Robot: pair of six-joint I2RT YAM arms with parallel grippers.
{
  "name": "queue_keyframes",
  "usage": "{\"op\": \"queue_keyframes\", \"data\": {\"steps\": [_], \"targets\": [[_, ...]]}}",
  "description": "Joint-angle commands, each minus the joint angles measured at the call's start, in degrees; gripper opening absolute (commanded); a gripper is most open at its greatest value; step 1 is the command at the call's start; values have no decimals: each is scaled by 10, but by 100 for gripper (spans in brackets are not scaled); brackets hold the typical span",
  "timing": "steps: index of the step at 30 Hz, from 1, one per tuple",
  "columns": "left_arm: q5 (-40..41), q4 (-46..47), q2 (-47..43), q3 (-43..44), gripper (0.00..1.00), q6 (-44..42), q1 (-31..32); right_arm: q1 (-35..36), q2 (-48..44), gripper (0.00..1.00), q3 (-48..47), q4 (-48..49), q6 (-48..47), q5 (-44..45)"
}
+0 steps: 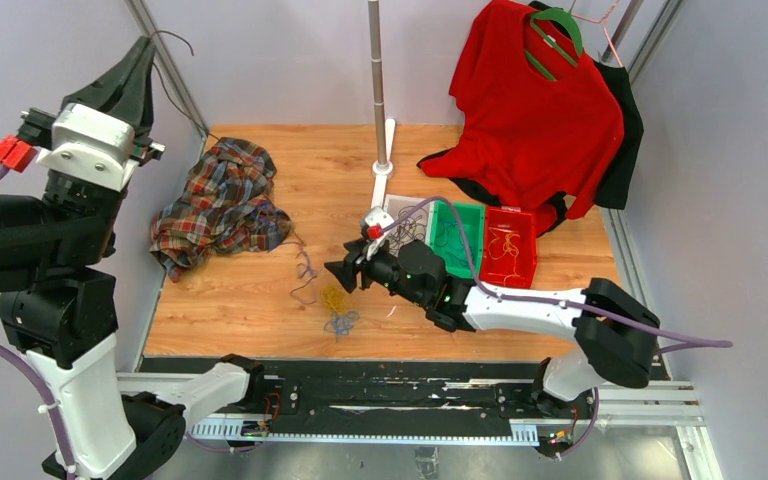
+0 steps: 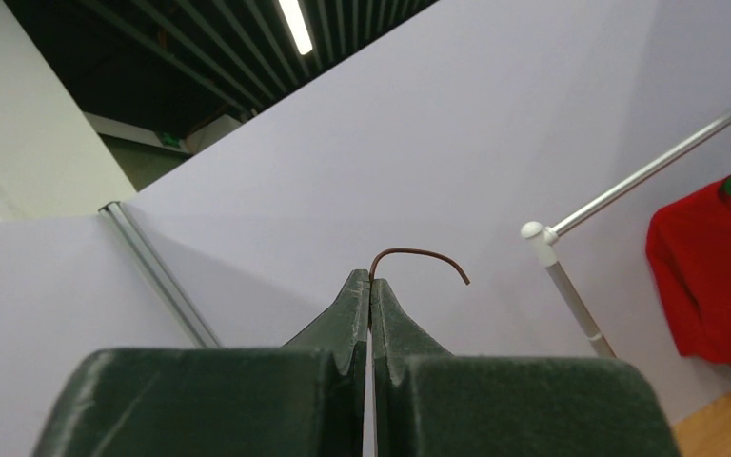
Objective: Untangle the cables
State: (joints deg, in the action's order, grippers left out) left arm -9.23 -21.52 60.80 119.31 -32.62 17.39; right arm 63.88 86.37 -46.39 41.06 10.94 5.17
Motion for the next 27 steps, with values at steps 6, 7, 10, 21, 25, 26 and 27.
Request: {"op": "queue_keyframes", "data": {"steps": [6,7,10,21,25,26,27], "targets": [[-37,-16,-15,-16,1,21,2,29,-14,64,-118,-78,-86,-52],[-36,-16,-15,-17,0,21,3,31,-10,64,-123,-74,-83,-57],[-39,-22,-15,-17,0,14,2,38,3,64,-135,-58,-74,-78],[-41,-21,-28,-35,0,8,3,69,85,65,-248,-82,-79,-107],[-43,-16,-31,-48,1,14,3,69,110,66,-277,-72,-62,-99],[-44,-16,-31,-49,0,17,3,69,114,66,-281,-70,-60,-90],[-45,-16,-31,-50,0,18,2,69,117,66,-285,-68,-59,-77]]}}
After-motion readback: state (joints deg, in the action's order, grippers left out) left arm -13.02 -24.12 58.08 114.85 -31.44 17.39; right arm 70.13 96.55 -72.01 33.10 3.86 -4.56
